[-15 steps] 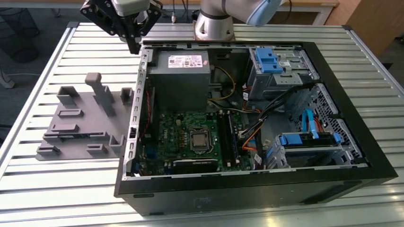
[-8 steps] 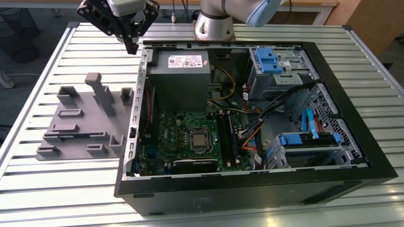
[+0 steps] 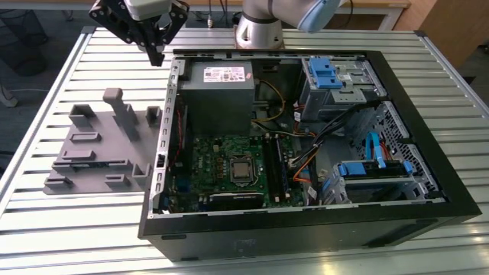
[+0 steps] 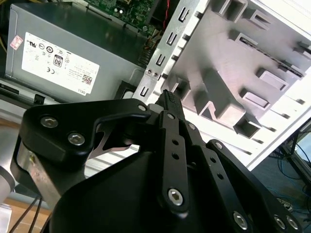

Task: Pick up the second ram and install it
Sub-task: 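Reach for the second ram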

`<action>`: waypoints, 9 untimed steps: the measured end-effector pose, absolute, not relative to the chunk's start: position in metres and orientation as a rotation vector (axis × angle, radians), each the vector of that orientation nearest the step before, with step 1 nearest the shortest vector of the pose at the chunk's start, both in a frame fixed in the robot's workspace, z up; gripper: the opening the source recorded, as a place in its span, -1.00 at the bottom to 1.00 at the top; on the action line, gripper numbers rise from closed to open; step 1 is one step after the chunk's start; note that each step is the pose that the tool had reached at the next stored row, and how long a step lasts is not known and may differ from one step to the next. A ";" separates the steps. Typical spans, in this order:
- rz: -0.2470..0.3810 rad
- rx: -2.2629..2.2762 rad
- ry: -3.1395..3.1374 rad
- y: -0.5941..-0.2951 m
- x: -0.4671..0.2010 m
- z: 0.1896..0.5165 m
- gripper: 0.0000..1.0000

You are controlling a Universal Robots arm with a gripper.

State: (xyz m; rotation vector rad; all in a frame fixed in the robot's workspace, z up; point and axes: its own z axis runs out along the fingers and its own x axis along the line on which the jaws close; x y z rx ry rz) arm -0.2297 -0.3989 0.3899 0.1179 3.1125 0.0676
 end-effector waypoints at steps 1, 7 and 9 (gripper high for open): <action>0.068 0.118 3.112 -0.399 -0.231 0.390 -0.79; 0.068 0.118 3.112 -0.399 -0.236 0.389 -0.79; 0.068 0.118 3.112 -0.399 -0.237 0.389 -0.79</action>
